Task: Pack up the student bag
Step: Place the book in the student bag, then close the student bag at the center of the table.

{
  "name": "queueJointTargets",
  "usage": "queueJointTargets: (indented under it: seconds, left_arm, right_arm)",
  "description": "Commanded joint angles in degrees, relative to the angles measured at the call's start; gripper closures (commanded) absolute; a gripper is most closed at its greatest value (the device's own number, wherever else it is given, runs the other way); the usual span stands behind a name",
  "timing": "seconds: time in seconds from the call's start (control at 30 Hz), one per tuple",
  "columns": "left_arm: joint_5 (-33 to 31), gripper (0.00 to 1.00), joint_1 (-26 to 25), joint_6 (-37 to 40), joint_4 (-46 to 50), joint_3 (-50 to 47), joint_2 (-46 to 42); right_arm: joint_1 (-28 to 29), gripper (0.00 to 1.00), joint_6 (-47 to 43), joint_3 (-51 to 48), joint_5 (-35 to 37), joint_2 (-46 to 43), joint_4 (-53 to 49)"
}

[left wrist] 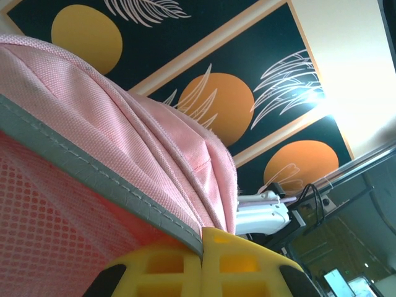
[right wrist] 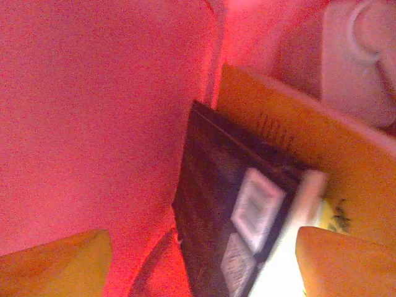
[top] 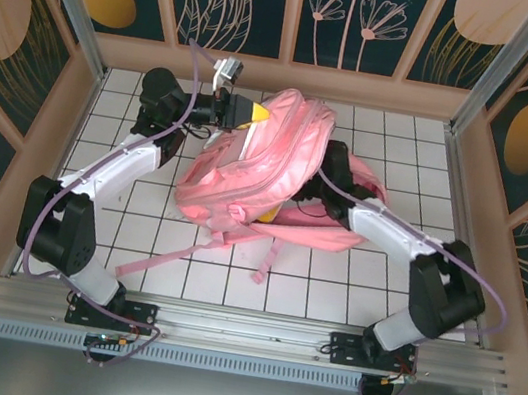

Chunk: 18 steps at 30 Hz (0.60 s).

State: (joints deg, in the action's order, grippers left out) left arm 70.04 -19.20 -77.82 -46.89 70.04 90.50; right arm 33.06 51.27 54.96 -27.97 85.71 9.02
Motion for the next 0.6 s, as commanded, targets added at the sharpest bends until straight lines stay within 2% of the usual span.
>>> queueJointTargets:
  seconds: [0.0,0.13,0.2,0.3,0.37,0.47,0.57]
  left_arm:
    - [-3.2,1.00,-0.2,2.8,-11.6,2.3,-4.0]
    - [-3.4,1.00,-0.2,3.9,-10.6,2.1,-4.1]
    - [-3.4,1.00,-0.2,5.4,-8.8,1.7,-4.5]
    - [-3.4,1.00,-0.2,9.7,-3.6,1.4,-5.5]
    - [-3.7,1.00,-0.2,13.8,2.0,1.5,-6.0]
    - [-4.9,1.00,-0.2,22.0,14.7,2.7,-6.1]
    - [-5.9,1.00,-0.2,26.6,23.9,3.4,-5.8]
  right_arm:
    - [-1.4,0.22,-3.2,-2.8,0.5,-8.6,1.7]
    - [-7.1,0.29,-5.1,-6.6,2.2,-18.9,-2.4]
    - [-9.6,0.32,-8.2,-6.0,5.6,-23.4,-8.8]
    - [-11.7,0.34,-15.1,-3.0,18.5,-29.2,-21.7]
    - [-13.3,0.33,-17.5,-1.4,30.7,-32.0,-29.8]
    - [-15.6,0.29,-19.9,-3.9,41.6,-35.3,-33.3]
    - [-19.1,0.26,-20.8,-7.3,37.9,-32.9,-33.4]
